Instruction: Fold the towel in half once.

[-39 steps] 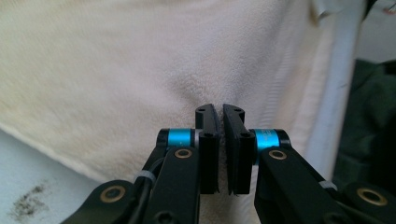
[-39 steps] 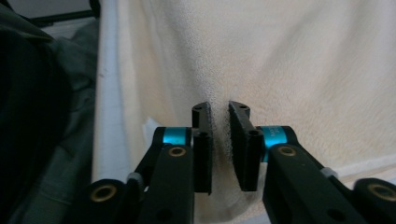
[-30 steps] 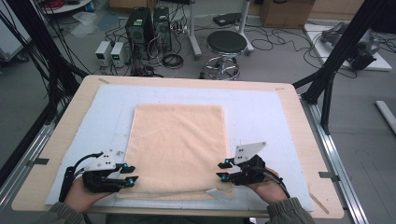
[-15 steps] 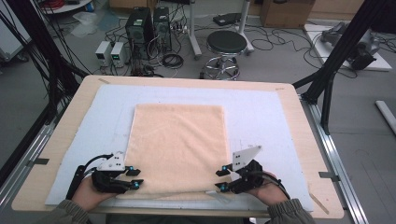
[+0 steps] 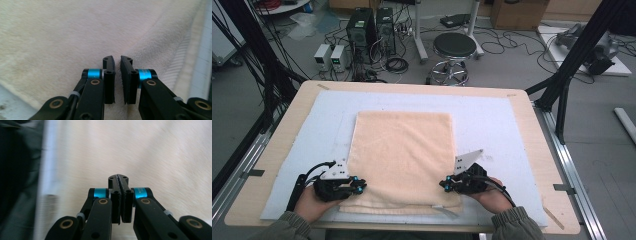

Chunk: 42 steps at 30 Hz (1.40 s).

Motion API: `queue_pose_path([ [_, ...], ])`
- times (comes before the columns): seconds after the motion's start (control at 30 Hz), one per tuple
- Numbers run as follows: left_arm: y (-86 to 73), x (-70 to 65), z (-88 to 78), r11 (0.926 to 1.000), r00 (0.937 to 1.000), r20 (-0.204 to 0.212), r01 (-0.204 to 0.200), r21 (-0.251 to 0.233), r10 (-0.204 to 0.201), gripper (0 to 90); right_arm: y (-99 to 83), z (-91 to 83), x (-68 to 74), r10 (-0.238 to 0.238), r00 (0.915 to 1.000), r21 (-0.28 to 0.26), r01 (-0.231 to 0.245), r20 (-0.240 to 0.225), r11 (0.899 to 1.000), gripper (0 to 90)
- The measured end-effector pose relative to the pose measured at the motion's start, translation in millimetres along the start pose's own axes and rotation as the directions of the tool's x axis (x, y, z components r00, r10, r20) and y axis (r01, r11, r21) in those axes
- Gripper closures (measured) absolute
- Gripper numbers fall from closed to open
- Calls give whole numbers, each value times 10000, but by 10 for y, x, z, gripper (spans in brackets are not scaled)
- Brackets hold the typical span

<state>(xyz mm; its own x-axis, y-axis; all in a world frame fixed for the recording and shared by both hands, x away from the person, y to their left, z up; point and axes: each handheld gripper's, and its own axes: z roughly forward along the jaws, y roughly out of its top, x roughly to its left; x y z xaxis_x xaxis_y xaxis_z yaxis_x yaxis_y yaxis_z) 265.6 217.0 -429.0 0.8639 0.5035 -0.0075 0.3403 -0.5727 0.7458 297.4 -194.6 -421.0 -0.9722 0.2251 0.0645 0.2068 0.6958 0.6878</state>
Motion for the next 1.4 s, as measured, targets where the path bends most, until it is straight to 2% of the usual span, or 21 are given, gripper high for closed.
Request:
queue_pose_path([
  [0.07, 21, 19, 12, 10000, 9999, -133, 80, -21, -80, 779, -33, 60, -62, 150, 9998, 450, -156, 138, 9989, 853],
  [0.1, 25, 23, 10, 10000, 9999, -137, 52, -50, -53, 773, -44, 56, -69, 327, 9995, 286, -326, -24, 9991, 819],
  [0.23, 4, 13, -29, 9999, 9998, -197, 81, -139, -83, 661, -32, -116, 32, 66, 9988, -839, -108, -495, 9964, 672],
  [0.27, -7, 21, -34, 9999, 9998, -122, 128, -115, -130, 627, -39, -145, 58, 40, 9974, -873, -103, -722, 9961, 643],
  [0.37, -44, 33, -20, 9997, 9996, 103, 255, 64, -256, 584, -110, -158, 122, -227, 9987, -406, 208, -462, 9990, 593],
  [0.47, -38, -4, 7, 9998, 9990, 456, -30, 182, 22, 752, -177, -43, 131, -420, 9988, 440, 430, -243, 9981, 658],
  [0.53, -9, -30, 5, 9995, 9992, 321, -240, 223, 232, 811, -163, -21, 127, -518, 9979, 287, 529, -395, 9982, 833],
  [0.67, 52, 45, -90, 9992, 9998, 208, 62, -396, -54, 834, -63, -110, 79, -437, 9981, -173, 430, -423, 9989, 859],
  [0.73, 120, 141, -108, 9978, 9997, -86, 239, -620, -245, 835, 9, -193, 0, -272, 9996, -458, 266, -107, 9986, 859],
  [0.8, 202, 277, -85, 9942, 9963, -545, 610, -882, -659, 833, 80, -231, -138, -99, 9987, -612, 129, 494, 9980, 856],
  [0.83, 241, 355, -50, 9935, 9931, -865, 719, -879, -796, 823, 109, -228, -217, 210, 9959, -623, -156, 876, 9979, 847],
  [0.87, 264, 430, 4, 9923, 9870, -1273, 867, -886, -976, 793, 128, -199, -310, 431, 9918, -545, -368, 1206, 9978, 827],
  [0.9, 275, 528, 81, 9897, 9764, -1693, 1235, -727, -1343, 739, 127, -150, -409, 587, 9870, -315, -546, 1495, 9980, 782],
  [0.93, 271, 587, 119, 9870, 9722, -1734, 1492, -595, -1574, 640, 103, -82, -519, 960, 9768, -70, -964, 1914, 9953, 710],
  [0.97, 253, 644, 150, 9819, 9691, -1601, 1806, -569, -1875, 624, 78, -57, -574, 1208, 9734, -85, -1214, 1945, 9926, 705],
  [1.03, 223, 679, 142, 9790, 9677, -1494, 1979, -498, -2032, 595, 24, -79, -654, 1725, 9692, -466, -1669, 1759, 9849, 683],
  [1.07, 211, 658, 113, 9815, 9707, -1477, 1828, -575, -1894, 588, 25, -121, -635, 1703, 9672, -596, -1619, 1886, 9850, 684],
  [1.17, 180, 561, -9, 9876, 9778, -1504, 1351, -804, -1460, 576, 69, -248, -501, 1116, 9741, -925, -948, 1969, 9912, 694],
  [1.23, 130, 497, -84, 9894, 9816, -1448, 1115, -932, -1242, 590, 101, -287, -393, 716, 9829, -1092, -534, 1695, 9926, 699],
  [1.37, 29, 411, -95, 9945, 9894, -1156, 803, -678, -878, 620, 156, -162, -291, -23, 9878, -594, 116, 1554, 9982, 667],
  [1.4, 17, 403, -73, 9951, 9901, -1126, 777, -618, -843, 619, 156, -108, -303, -16, 9888, -371, 72, 1492, 9993, 659],
])
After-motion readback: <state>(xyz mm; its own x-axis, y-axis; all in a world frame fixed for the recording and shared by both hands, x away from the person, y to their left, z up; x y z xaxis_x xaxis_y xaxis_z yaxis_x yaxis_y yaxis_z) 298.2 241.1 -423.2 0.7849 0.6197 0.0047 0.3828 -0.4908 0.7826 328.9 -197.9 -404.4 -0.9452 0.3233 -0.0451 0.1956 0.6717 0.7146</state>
